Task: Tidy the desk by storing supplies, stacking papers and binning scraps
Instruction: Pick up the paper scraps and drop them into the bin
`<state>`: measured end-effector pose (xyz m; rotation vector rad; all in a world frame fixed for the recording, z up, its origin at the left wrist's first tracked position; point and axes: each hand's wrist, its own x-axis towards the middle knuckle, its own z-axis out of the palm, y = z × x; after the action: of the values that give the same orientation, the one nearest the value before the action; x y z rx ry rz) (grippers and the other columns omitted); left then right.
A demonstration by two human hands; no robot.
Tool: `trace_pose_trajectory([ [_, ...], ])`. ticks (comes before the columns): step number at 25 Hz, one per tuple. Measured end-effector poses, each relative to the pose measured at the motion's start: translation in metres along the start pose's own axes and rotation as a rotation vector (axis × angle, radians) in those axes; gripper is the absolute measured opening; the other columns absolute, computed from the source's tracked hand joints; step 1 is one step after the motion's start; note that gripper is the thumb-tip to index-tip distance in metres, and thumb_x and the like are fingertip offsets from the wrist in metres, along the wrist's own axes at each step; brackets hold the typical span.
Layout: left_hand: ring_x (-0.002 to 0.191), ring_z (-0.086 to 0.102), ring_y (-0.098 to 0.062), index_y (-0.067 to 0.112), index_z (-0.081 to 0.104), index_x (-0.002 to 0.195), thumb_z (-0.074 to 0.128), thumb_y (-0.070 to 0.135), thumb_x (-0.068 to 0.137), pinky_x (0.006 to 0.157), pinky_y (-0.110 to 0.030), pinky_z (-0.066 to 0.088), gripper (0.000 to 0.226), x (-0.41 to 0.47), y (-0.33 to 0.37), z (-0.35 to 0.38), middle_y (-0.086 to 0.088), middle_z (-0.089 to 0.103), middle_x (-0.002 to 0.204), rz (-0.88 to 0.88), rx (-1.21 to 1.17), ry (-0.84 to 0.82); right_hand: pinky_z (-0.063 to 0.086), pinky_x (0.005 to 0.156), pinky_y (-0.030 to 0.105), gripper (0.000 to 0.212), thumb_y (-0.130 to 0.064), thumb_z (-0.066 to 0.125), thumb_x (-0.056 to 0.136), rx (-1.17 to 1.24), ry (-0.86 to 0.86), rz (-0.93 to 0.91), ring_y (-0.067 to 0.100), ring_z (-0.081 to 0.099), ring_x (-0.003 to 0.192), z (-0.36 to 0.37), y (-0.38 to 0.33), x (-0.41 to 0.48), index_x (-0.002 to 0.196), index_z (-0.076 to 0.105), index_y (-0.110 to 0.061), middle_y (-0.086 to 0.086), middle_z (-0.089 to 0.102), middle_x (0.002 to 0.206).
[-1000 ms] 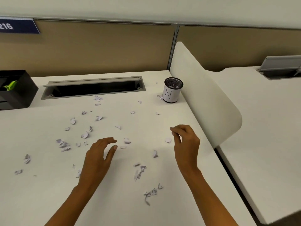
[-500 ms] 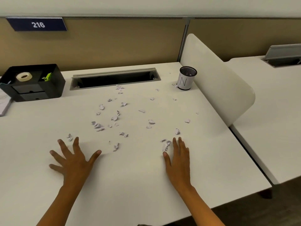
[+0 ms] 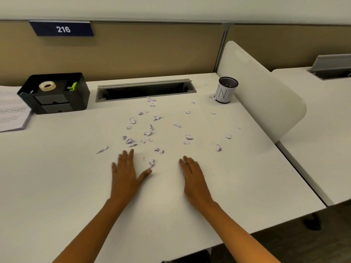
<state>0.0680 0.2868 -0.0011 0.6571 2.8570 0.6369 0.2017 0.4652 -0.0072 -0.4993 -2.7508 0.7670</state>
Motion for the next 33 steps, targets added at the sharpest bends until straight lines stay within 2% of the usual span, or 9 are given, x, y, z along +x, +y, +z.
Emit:
trace_pose_trajectory([
  [7, 0.146, 0.001, -0.025, 0.033, 0.001, 0.148, 0.030, 0.042, 0.099, 0.116, -0.043, 0.002, 0.057, -0.013, 0.024, 0.019, -0.003, 0.000, 0.158, 0.285, 0.075, -0.106, -0.016, 0.115, 0.031, 0.076, 0.021, 0.029, 0.085, -0.214, -0.142, -0.078, 0.021, -0.015, 0.143, -0.013, 0.009, -0.030, 0.147, -0.002, -0.011, 0.002, -0.016, 0.152],
  [9, 0.146, -0.001, -0.023, 0.023, 0.004, 0.149, 0.029, 0.023, 0.102, 0.116, -0.032, 0.000, 0.053, -0.016, 0.027, 0.016, -0.005, -0.003, 0.158, 0.309, 0.066, -0.104, 0.007, 0.119, 0.029, 0.073, 0.016, 0.034, 0.090, -0.272, -0.190, -0.006, 0.025, -0.009, 0.145, -0.018, 0.006, -0.034, 0.147, -0.003, -0.008, 0.006, -0.015, 0.154],
  [12, 0.146, 0.003, -0.022, 0.011, -0.003, 0.149, 0.028, 0.006, 0.100, 0.114, -0.027, 0.019, 0.058, -0.020, 0.033, 0.009, -0.005, -0.008, 0.158, 0.270, 0.136, -0.120, 0.058, 0.068, 0.023, 0.084, 0.017, 0.078, 0.053, -0.385, -0.108, 0.047, 0.031, 0.049, 0.125, -0.015, 0.004, -0.040, 0.130, 0.047, 0.005, 0.020, 0.046, 0.139],
  [14, 0.145, 0.014, -0.024, 0.008, 0.000, 0.149, 0.035, -0.003, 0.095, 0.111, -0.030, 0.028, 0.065, -0.019, 0.035, 0.004, -0.009, -0.003, 0.158, 0.278, 0.194, -0.111, 0.054, 0.044, 0.019, 0.076, 0.010, 0.090, 0.027, -0.520, -0.072, -0.005, 0.027, 0.070, 0.090, -0.012, 0.008, -0.043, 0.100, 0.070, 0.003, 0.018, 0.070, 0.101],
  [17, 0.126, 0.047, -0.034, 0.001, 0.038, 0.139, 0.044, -0.001, 0.092, 0.101, -0.037, 0.040, 0.047, -0.014, 0.035, 0.001, -0.017, 0.039, 0.146, 0.274, 0.113, -0.036, 0.047, 0.037, 0.018, 0.045, 0.007, 0.090, 0.029, -0.508, -0.033, -0.043, 0.015, 0.061, 0.056, -0.021, 0.004, -0.041, 0.066, 0.070, -0.009, 0.004, 0.064, 0.065],
  [21, 0.082, 0.064, -0.033, 0.002, 0.064, 0.083, 0.037, 0.017, 0.090, 0.072, -0.039, 0.050, 0.032, 0.000, 0.026, 0.002, -0.014, 0.067, 0.088, 0.280, 0.024, 0.030, 0.049, 0.048, 0.021, 0.027, 0.005, 0.081, 0.055, -0.284, 0.011, 0.022, 0.013, 0.058, 0.060, -0.031, 0.015, -0.038, 0.060, 0.064, -0.015, -0.001, 0.061, 0.064],
  [24, 0.080, 0.067, -0.030, 0.003, 0.071, 0.083, 0.055, 0.009, 0.086, 0.072, -0.035, 0.053, 0.018, 0.005, 0.023, -0.003, -0.011, 0.071, 0.088, 0.282, -0.034, 0.065, 0.047, 0.068, 0.016, 0.022, 0.009, 0.063, 0.076, 0.050, 0.083, 0.210, 0.013, 0.063, 0.071, -0.048, 0.019, -0.028, 0.075, 0.073, -0.010, 0.003, 0.070, 0.078],
  [29, 0.085, 0.070, -0.026, 0.004, 0.075, 0.091, 0.071, -0.003, 0.077, 0.083, -0.028, 0.051, 0.016, 0.009, 0.043, -0.005, -0.010, 0.074, 0.093, 0.207, -0.217, 0.151, 0.046, 0.062, 0.003, 0.018, 0.002, 0.069, 0.077, 0.491, 0.237, 0.553, -0.005, 0.065, 0.069, -0.093, 0.040, -0.008, 0.076, 0.077, -0.015, -0.014, 0.071, 0.067],
  [33, 0.082, 0.071, -0.022, 0.004, 0.075, 0.090, 0.073, -0.002, 0.075, 0.082, -0.022, 0.049, 0.016, 0.028, 0.088, -0.006, -0.010, 0.074, 0.091, 0.216, -0.332, 0.189, 0.053, 0.075, 0.015, 0.014, -0.008, 0.075, 0.075, 0.611, 0.299, 0.657, 0.001, 0.068, 0.071, -0.118, 0.062, 0.008, 0.079, 0.077, -0.021, -0.011, 0.073, 0.069],
])
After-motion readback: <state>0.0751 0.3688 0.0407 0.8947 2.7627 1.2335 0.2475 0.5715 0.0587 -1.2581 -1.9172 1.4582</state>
